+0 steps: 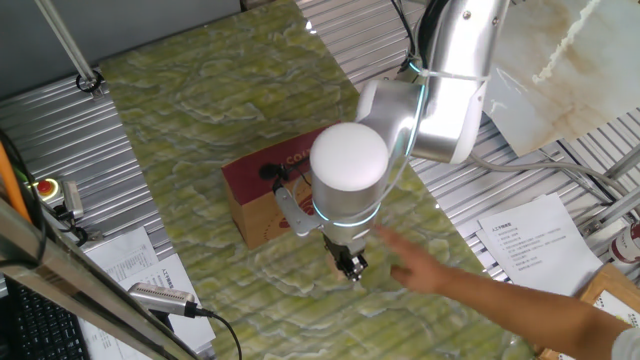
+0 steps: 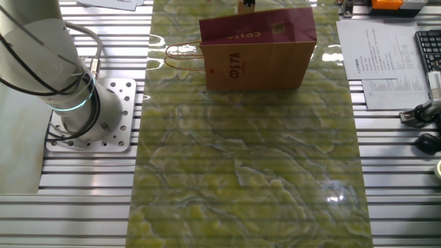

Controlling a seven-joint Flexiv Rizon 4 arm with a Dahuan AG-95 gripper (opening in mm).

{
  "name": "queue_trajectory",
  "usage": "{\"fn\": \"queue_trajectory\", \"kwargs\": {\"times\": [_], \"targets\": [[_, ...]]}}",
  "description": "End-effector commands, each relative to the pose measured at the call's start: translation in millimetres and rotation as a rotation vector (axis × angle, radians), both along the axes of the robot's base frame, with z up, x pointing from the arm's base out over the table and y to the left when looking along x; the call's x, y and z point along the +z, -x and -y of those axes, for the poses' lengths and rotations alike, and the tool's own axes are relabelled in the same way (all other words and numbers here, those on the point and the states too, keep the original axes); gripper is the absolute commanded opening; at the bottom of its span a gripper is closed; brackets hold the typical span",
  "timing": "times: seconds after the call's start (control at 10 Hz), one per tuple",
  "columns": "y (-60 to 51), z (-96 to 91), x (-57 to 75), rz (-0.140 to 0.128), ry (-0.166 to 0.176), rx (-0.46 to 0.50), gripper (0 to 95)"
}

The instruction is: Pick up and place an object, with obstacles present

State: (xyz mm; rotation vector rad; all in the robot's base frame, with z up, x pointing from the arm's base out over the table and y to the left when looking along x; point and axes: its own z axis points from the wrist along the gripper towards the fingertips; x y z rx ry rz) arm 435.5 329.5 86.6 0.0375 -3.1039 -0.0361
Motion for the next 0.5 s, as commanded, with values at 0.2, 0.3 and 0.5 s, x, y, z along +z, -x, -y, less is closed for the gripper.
{"fn": "queue_trajectory", "kwargs": {"times": [0.2,0.3,0.5], "targets": [[1.3,0.3,4.0,0.006,0.013,0.004,0.0],[1.4,-0.1,4.9,0.002,0.013,0.010,0.0],[1.8,-0.6,9.6,0.001,0.014,0.012,0.0]]}}
